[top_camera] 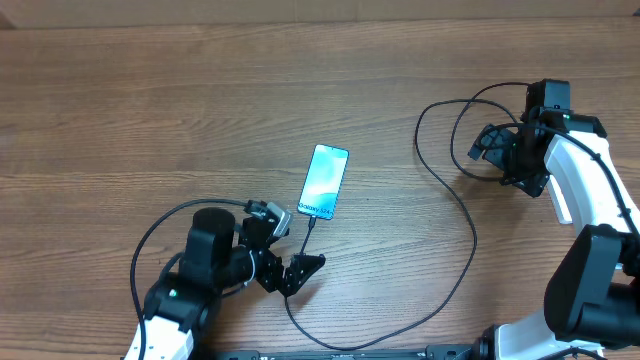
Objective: Plug charger to phone and switch on socket
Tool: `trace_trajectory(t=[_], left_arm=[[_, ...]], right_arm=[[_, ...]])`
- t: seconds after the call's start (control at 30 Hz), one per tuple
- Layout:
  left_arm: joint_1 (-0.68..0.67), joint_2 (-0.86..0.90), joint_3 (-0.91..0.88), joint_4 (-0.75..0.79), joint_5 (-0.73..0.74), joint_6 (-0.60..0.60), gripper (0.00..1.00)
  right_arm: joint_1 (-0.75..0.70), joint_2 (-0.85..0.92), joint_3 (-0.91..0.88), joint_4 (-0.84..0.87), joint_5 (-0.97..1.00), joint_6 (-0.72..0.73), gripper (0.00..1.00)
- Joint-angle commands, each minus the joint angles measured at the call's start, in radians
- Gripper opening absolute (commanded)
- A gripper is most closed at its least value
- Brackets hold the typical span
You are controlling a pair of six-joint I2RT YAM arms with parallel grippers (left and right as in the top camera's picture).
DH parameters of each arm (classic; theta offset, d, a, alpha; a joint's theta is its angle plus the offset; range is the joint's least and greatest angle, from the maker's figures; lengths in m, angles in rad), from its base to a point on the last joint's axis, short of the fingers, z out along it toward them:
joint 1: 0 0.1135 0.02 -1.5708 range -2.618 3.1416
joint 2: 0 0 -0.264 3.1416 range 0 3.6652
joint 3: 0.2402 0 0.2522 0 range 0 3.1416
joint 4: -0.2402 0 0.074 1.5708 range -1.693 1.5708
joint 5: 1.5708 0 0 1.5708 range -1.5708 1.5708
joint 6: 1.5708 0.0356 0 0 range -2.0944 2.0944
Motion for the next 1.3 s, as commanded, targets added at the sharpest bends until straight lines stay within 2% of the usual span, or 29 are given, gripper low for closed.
trace_trajectory(t=[0.0,0.67,0.83,0.9,1.0,1.1,1.27], left_arm=[[0.008,-0.072,-0.068,0.051,0.024,-0.066,1.00],[0.008,-0.659,-0.317,0.079,0.024,-0.117,1.00],[0.008,-0.728,-0.319,0.088,0.006,-0.042,1.00],[0.008,-0.770,-0.338,0.148,-0.050,0.023,0.99],[0.008,-0.838,-0.372,0.266,-0.123,0.031,1.00],[0.015,-0.834,-0.371,0.410,-0.169,0.064,1.00],[0.016,-0.834,-0.371,0.387,-0.304,0.109,1.00]], right_arm=[[0.005,-0.021,-0.001,0.005,-0.006,0.006,1.00],[0.005,-0.021,-0.001,0.005,-0.006,0.006,1.00],[0.005,-0.021,-0.001,0.005,-0.006,0.006,1.00],[0.005,-0.021,-0.001,0.005,-0.006,0.006,1.00],[0.005,-0.021,-0.001,0.005,-0.006,0.006,1.00],[0.005,-0.021,-0.001,0.005,-0.006,0.006,1.00],[0.005,-0.021,-0.001,0.005,-0.006,0.006,1.00]])
